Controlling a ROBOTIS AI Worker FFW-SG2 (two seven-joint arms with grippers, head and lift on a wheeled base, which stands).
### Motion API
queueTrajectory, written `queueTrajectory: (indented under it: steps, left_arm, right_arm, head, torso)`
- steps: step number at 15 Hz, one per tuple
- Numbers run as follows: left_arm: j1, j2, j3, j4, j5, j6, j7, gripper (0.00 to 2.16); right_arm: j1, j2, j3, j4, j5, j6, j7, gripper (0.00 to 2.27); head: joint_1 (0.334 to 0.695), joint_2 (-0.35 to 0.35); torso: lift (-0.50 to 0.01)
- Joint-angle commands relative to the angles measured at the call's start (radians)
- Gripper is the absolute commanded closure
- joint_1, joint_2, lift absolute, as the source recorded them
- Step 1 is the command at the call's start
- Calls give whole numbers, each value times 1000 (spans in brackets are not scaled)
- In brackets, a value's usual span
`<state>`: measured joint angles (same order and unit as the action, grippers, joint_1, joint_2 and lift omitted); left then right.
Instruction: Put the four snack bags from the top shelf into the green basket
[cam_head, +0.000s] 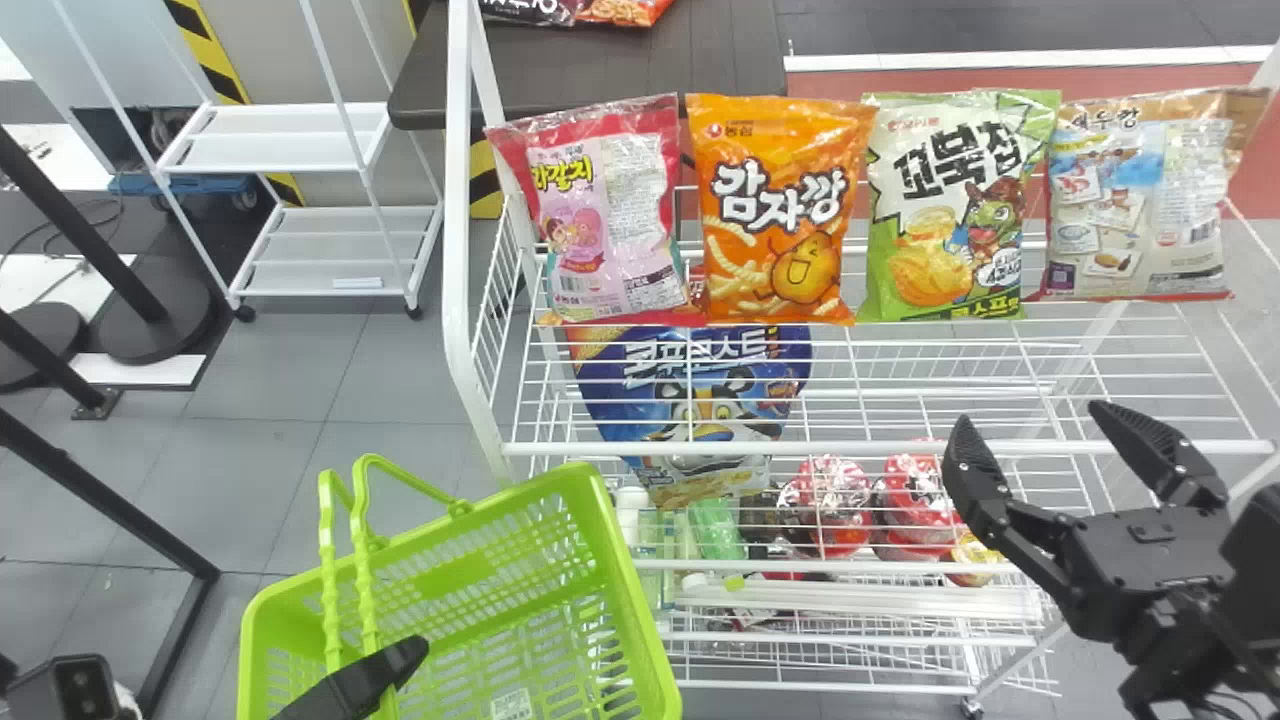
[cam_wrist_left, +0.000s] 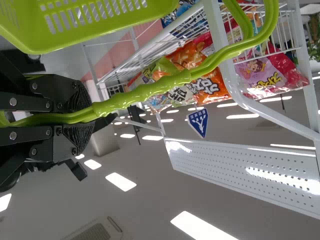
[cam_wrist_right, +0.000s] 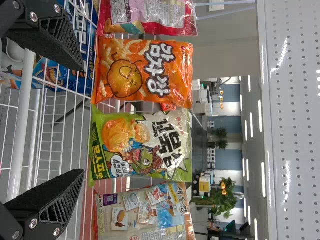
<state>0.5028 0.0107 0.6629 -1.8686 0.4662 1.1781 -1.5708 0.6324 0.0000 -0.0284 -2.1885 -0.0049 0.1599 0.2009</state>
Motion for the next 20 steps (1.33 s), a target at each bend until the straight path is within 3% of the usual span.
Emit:
queueTrajectory:
  steps: [1, 10, 13, 17, 20]
  left_arm:
    - [-4, 0, 1, 2, 0, 2, -10, 2145]
    - [23, 9, 1, -20, 48, 5, -10, 2145]
    - [46, 29, 6, -47, 66, 2, -10, 2145]
    - [82, 51, 9, -84, 89, 2, -10, 2145]
    - [97, 68, 3, -92, 109, -7, -10, 2145]
  right_arm:
    - [-8, 1, 2, 6, 0, 5, 0, 76]
    - [-16, 1, 31, 6, 2, 30, 0, 83]
    - [-83, 1, 90, 49, 6, 57, 0, 83]
    - [-280, 1, 231, 173, 11, 204, -17, 90]
    - [-444, 1, 334, 316, -1, 204, -80, 87]
  head:
    - [695, 87]
    - [695, 103]
    - [695, 123]
    - [695, 219]
    - [695, 313]
  torso:
    - [0]
    - [0]
    - [0]
    - [0]
    - [0]
